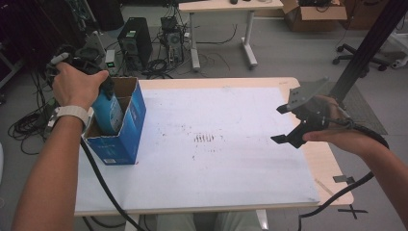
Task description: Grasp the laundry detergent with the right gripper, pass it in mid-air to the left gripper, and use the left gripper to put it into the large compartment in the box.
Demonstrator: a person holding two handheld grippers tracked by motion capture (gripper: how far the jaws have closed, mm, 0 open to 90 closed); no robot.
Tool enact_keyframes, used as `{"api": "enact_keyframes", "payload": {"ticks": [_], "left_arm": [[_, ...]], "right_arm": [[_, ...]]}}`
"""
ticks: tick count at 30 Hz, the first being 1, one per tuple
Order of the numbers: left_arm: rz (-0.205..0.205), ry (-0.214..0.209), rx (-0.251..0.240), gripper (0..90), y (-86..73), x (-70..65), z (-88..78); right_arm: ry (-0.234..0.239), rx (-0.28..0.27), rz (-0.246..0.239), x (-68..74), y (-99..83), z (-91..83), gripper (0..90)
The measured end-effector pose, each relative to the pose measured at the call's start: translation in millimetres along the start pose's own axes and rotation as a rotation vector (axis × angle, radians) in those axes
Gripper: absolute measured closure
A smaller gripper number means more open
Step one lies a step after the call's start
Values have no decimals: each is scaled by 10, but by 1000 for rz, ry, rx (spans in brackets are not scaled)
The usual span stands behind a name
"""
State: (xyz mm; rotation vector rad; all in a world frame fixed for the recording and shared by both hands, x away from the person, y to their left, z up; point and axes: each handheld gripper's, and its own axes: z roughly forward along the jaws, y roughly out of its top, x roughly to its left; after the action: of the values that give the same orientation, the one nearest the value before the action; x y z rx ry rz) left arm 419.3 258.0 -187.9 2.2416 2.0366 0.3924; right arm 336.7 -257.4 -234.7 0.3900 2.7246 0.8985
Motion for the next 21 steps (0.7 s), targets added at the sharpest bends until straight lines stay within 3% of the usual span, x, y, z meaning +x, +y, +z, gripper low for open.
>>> {"api": "enact_keyframes", "payload": {"ticks": [21], "left_arm": [[-16,-6,-3,380,-126,-56,531]], "right_arm": [[12,-2,7,3,-29,65,87]]}}
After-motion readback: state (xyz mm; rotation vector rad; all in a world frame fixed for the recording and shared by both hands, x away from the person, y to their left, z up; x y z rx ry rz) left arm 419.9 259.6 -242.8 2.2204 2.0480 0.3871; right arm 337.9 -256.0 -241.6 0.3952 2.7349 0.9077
